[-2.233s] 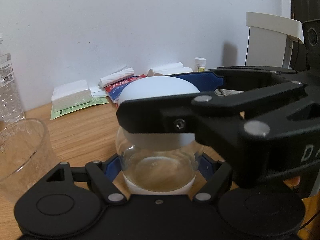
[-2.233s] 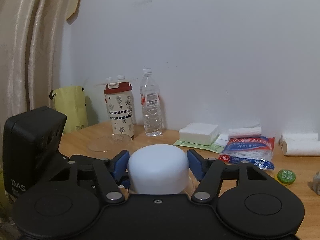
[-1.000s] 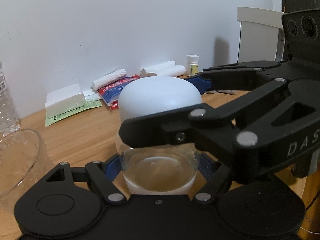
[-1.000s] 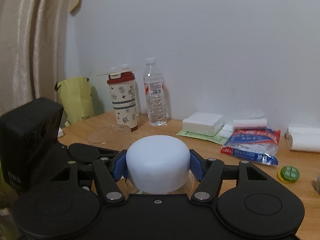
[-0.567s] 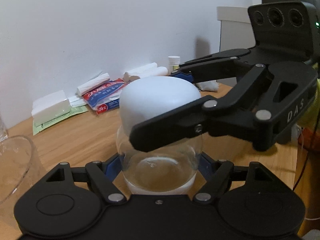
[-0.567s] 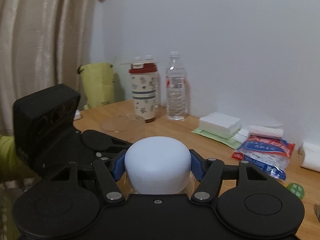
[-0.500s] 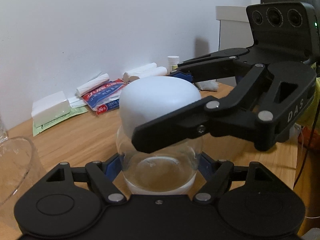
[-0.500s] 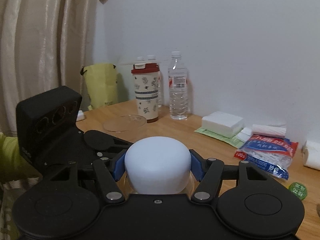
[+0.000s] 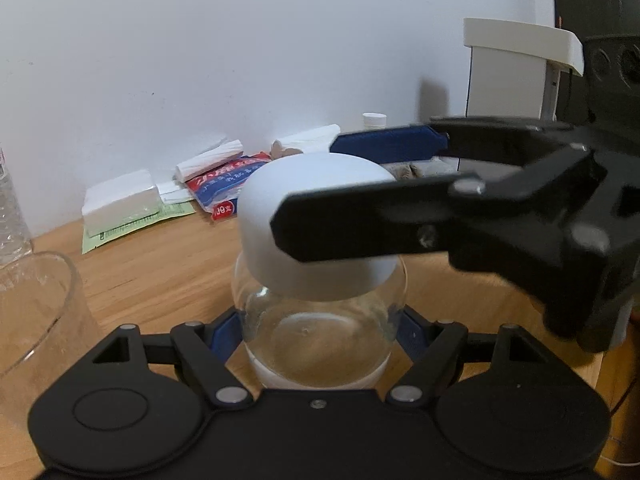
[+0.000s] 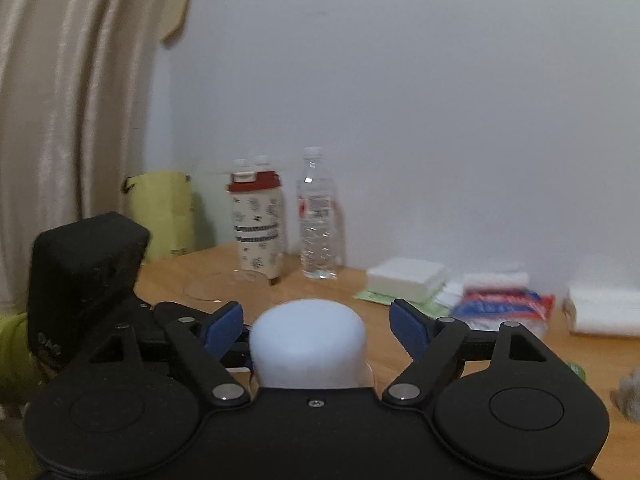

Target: Unscrew bottle cap and pour

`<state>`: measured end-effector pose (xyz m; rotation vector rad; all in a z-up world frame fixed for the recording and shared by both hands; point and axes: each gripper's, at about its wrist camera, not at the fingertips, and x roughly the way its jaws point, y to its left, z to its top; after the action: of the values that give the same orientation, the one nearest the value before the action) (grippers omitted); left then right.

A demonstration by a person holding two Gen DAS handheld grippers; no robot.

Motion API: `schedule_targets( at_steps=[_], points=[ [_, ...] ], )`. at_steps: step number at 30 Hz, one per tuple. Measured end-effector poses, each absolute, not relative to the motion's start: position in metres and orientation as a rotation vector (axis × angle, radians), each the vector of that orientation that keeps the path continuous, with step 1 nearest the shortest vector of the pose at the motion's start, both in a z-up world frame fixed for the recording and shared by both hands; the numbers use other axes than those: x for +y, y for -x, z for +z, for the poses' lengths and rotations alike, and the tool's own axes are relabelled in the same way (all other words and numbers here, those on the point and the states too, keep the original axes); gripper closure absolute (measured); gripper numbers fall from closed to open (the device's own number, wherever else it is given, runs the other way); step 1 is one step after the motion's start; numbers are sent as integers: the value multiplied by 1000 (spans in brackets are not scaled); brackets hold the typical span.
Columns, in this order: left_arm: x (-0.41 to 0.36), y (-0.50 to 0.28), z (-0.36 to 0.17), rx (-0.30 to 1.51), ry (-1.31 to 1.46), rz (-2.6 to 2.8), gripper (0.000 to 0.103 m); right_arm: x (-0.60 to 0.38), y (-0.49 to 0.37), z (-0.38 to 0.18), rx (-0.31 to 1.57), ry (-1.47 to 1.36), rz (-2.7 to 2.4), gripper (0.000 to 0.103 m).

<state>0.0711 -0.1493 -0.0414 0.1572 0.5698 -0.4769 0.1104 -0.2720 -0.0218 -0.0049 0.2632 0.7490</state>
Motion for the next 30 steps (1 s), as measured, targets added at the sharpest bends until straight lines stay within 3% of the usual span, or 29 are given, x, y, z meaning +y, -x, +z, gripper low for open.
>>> schedule_targets(
  at_steps=[12,15,30],
  points=[
    [-151,-81,-46,582,-146,-417,24,-253,-94,-21,307,11,636,21],
    [-153,-79,-45,585,-144,-403,24,-251,-92,-21,317,7,620,28],
    [-157,-75,-43,608,-100,-374,24,-244,-84,-12,359,-36,509,34]
  ],
)
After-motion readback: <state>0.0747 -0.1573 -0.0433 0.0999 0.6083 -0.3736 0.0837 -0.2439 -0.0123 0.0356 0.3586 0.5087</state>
